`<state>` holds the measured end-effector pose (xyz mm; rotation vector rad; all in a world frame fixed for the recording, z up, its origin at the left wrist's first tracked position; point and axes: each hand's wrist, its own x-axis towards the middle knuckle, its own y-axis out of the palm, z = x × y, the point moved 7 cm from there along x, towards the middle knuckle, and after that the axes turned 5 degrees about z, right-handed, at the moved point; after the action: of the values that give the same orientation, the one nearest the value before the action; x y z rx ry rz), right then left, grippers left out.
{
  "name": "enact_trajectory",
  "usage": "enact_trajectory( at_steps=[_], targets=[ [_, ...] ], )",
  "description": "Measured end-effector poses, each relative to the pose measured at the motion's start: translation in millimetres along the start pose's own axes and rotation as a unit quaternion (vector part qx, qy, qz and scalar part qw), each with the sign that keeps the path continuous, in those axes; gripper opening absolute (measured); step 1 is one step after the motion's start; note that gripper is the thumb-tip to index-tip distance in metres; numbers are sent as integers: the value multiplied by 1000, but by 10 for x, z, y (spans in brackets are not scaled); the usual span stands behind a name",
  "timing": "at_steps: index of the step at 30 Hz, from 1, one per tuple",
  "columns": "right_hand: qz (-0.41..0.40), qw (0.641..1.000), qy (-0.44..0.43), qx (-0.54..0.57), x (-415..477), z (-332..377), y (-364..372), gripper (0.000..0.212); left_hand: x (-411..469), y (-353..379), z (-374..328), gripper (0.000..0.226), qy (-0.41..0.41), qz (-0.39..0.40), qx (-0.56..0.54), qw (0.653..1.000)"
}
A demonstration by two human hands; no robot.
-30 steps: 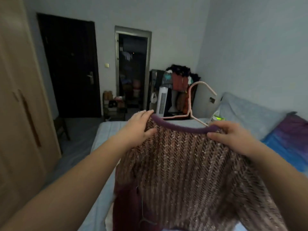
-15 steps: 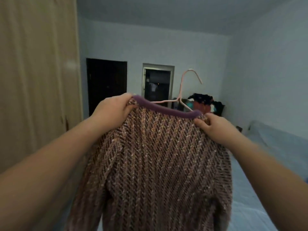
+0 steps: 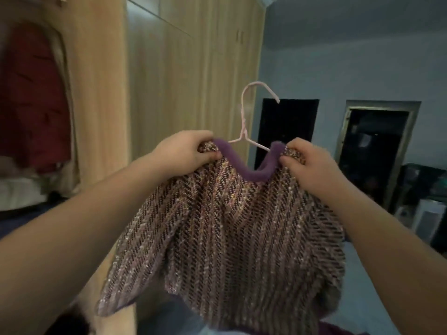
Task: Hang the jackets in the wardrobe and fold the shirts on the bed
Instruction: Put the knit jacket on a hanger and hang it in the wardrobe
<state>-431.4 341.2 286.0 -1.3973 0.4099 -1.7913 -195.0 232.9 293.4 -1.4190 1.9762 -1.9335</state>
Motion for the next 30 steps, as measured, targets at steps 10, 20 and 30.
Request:
enact_trajectory(
  at_steps=[10, 20, 30],
  targets=[
    [136, 990, -3, -21, 516, 540, 892, 42, -992, -878, 1065, 14, -126, -123, -67, 982],
    [89, 965, -210, -132, 1003, 2592, 2126, 29, -1845, -1945, 2054, 9, -137, -131, 99, 977],
    [-37, 976, -210, -39, 1886, 4152, 3354, 25, -2588, -3233, 3751, 21, -248, -112, 231, 934]
  ],
)
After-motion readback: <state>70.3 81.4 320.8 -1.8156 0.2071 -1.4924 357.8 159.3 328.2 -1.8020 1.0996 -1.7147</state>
